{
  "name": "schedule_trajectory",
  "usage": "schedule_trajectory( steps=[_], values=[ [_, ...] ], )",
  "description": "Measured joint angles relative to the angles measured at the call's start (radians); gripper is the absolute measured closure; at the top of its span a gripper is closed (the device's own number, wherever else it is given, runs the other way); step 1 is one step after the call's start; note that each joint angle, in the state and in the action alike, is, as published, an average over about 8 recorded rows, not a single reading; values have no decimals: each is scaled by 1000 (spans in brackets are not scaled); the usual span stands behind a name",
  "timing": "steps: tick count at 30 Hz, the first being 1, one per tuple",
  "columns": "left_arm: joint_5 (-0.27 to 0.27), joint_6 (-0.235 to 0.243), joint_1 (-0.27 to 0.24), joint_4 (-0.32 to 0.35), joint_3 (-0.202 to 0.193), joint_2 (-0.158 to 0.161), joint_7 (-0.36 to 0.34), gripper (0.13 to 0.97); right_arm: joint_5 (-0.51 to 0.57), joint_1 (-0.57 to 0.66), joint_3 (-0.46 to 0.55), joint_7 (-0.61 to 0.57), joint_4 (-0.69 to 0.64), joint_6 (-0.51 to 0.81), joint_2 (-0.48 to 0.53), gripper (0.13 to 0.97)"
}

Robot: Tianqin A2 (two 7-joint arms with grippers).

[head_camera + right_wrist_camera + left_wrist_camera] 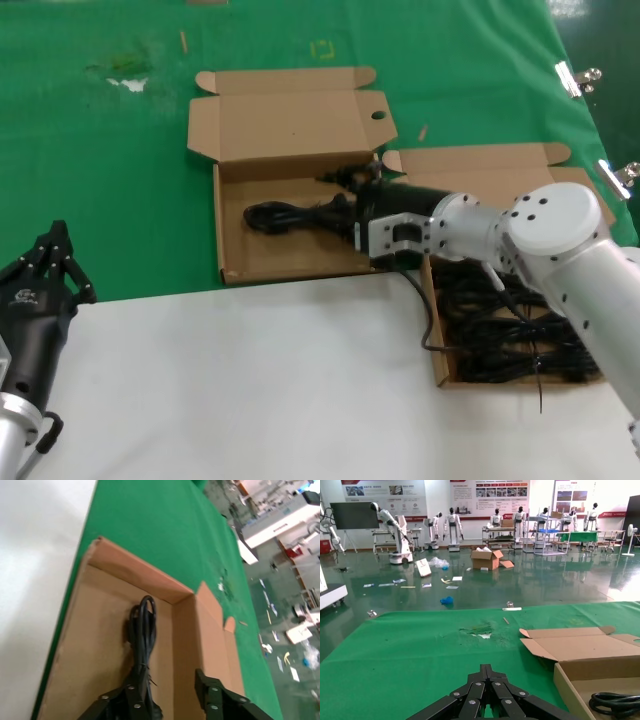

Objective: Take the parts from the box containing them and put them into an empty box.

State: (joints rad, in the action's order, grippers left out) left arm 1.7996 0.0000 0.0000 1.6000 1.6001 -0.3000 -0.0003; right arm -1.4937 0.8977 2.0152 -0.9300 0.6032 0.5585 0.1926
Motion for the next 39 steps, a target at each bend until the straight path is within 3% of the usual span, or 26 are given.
schedule_trajectory(
  steps=[10, 18, 22, 27, 31, 39],
  values=[
    [0, 0, 0, 0, 0, 0, 0, 957, 109, -66, 12, 356, 232, -17, 107, 648],
    [0, 0, 0, 0, 0, 0, 0, 957, 226, -168, -31, 659, 467, -13, 223, 436],
    [0, 0, 0, 0, 0, 0, 0, 957, 269, -222, -61, 771, 571, -2, 278, 373],
    [0, 0, 0, 0, 0, 0, 0, 957, 289, -284, -96, 855, 669, 10, 339, 267],
    [0, 0, 0, 0, 0, 0, 0, 957, 276, -330, -119, 883, 717, 14, 379, 267],
    [0, 0, 0, 0, 0, 0, 0, 957, 241, -378, -142, 890, 744, 9, 415, 165]
  ],
)
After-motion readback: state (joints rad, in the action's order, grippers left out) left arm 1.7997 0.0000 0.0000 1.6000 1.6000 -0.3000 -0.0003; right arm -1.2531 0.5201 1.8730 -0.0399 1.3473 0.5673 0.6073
